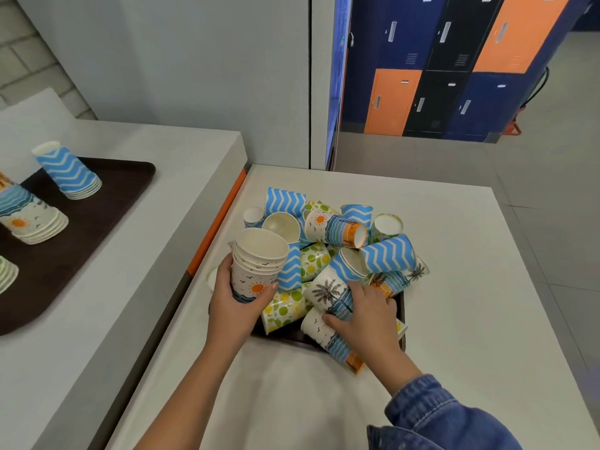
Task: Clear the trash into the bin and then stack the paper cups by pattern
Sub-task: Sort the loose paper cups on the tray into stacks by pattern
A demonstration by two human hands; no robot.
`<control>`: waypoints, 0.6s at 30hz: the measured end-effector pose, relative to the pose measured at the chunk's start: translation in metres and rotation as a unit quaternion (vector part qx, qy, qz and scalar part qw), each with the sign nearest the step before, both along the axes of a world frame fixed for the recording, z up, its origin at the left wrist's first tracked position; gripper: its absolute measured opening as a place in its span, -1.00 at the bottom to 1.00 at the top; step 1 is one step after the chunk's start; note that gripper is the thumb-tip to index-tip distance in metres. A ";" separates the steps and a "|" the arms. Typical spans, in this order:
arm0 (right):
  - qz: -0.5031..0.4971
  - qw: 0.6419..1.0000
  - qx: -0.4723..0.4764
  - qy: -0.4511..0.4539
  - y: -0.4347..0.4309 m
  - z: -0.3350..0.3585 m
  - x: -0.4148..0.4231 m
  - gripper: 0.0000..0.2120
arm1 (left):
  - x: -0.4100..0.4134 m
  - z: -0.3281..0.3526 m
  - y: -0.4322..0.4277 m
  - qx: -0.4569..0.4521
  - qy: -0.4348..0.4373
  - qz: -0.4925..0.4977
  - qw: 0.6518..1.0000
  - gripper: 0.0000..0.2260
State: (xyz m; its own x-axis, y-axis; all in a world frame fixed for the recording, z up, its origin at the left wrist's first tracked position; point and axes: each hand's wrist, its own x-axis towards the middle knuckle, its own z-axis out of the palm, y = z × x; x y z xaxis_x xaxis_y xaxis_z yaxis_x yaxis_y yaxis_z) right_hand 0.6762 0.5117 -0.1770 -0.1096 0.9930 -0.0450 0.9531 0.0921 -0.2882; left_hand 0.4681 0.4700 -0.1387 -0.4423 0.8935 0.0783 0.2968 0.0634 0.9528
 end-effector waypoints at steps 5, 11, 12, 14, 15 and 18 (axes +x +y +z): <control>-0.023 0.983 0.039 0.179 0.003 0.034 0.004 -0.46 | -0.001 0.001 0.001 -0.001 -0.005 0.005 1.000 -0.31; -0.061 0.848 0.003 0.527 0.028 0.109 -0.001 -0.52 | 0.002 -0.005 0.002 -0.018 -0.001 -0.014 1.000 -0.29; -0.058 0.828 0.000 0.558 0.032 0.116 -0.005 -0.50 | 0.004 -0.005 0.002 -0.020 -0.001 -0.019 1.000 -0.28; -0.049 0.805 -0.018 0.591 0.037 0.126 -0.016 -0.48 | 0.008 -0.006 0.003 -0.027 -0.004 -0.029 0.999 -0.26; -0.040 0.803 -0.027 0.594 0.038 0.129 -0.023 -0.48 | 0.010 -0.005 0.004 -0.029 -0.005 -0.033 0.999 -0.27; -0.011 0.812 -0.044 0.582 0.038 0.127 -0.042 -0.47 | 0.017 -0.001 0.005 -0.029 -0.004 -0.036 0.999 -0.31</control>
State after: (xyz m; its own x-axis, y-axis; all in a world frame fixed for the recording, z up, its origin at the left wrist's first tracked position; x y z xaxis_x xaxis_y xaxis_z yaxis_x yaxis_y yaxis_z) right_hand 0.6347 0.5501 -0.0496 -0.1107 0.9938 0.0043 0.0326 0.0080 -0.9994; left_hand 0.4849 0.4753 -0.1395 -0.3776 0.9257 0.0215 0.2946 0.0981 0.9506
